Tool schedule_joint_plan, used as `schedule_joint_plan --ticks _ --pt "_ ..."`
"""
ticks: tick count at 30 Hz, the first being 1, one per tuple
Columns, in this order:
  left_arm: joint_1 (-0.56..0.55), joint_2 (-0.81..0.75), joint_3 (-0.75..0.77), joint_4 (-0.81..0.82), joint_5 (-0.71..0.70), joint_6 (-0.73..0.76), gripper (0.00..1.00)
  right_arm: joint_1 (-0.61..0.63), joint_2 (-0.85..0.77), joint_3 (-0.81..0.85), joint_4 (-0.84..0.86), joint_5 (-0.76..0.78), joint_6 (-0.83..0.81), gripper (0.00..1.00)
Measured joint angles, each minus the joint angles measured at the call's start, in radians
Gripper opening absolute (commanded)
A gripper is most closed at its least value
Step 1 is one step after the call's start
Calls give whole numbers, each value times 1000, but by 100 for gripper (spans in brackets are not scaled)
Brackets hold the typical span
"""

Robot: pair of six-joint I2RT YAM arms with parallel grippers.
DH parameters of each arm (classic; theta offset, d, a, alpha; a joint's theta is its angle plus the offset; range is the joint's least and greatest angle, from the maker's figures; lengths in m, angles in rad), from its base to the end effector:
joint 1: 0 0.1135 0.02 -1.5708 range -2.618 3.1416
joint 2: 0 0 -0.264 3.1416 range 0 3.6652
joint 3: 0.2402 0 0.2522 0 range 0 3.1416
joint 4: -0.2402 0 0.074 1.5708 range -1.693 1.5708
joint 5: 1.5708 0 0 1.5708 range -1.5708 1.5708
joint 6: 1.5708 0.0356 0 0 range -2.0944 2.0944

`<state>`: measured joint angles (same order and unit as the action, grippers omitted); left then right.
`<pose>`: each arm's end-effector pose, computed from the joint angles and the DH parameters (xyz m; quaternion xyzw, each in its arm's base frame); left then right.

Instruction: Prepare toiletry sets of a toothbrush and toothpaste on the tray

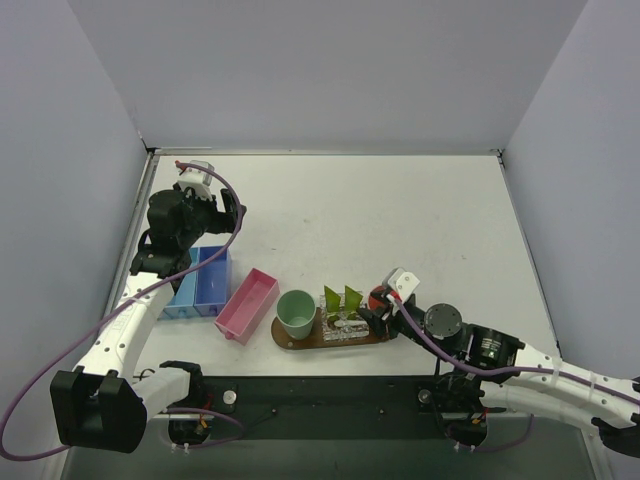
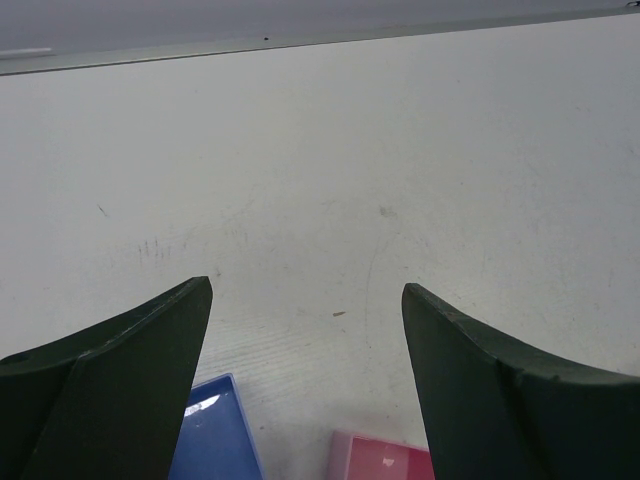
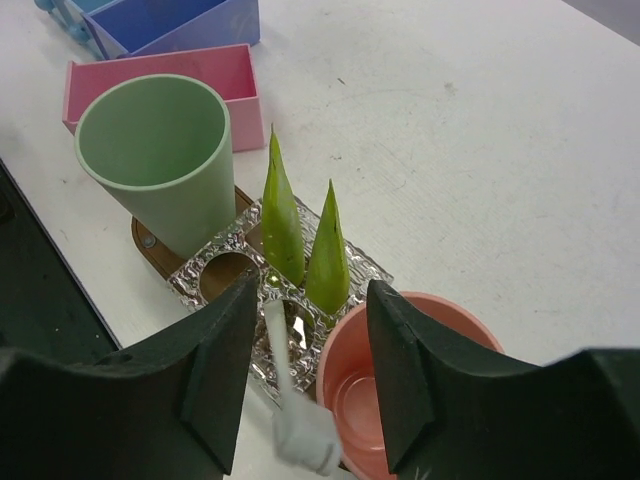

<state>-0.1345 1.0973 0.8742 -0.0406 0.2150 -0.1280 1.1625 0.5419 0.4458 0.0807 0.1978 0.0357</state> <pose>0.2535 -0.0420 0.3244 0.0678 0.7891 -0.1636 0.5882 0.0669 0.1370 0.2842 -0.3201 0.6365 0.3356 0.6163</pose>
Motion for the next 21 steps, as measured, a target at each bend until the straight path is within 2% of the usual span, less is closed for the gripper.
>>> schedule_joint_plan --ticks 16,21 --pt "0 0 0 0 6 0 88 10 -13 71 -108 13 0 54" --pt "0 0 0 0 29 0 88 10 39 201 -255 -23 21 48"
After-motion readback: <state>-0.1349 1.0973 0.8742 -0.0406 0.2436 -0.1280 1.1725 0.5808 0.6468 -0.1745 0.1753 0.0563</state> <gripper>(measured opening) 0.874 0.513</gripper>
